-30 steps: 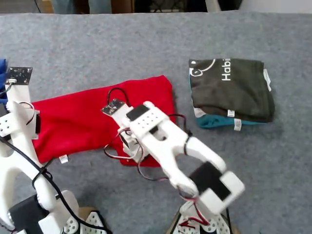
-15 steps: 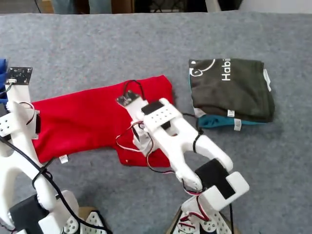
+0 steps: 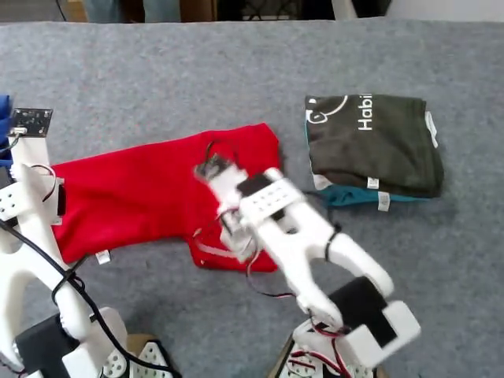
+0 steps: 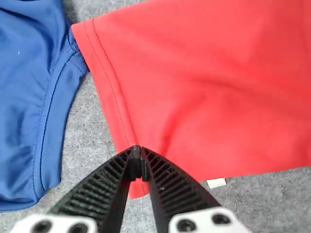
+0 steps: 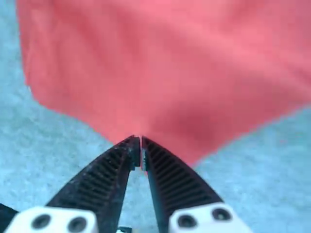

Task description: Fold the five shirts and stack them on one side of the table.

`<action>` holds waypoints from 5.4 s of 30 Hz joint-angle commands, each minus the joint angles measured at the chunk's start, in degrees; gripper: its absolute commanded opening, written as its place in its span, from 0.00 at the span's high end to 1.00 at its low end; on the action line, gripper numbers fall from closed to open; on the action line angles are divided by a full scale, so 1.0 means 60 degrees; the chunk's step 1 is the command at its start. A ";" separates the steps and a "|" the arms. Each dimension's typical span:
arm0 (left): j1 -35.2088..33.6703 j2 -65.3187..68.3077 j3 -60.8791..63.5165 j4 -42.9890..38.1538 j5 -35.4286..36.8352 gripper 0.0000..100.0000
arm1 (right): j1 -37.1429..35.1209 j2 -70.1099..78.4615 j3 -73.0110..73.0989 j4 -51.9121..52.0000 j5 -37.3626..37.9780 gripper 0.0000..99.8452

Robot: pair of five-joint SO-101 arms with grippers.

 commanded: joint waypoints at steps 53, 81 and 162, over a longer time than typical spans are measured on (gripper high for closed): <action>-0.1956 0.8278 -1.0059 0.0835 0.0879 0.97 | 0.2374 1.1729 -2.1546 0.4630 0.0454 0.99; -0.3231 1.2381 -2.0974 0.5392 0.1656 0.97 | 0.2359 0.9897 -2.1443 0.4689 0.0425 0.99; -0.1985 0.2960 -0.1238 0.1685 -0.1802 0.97 | 0.3179 1.1128 -1.6330 0.2696 0.1495 0.99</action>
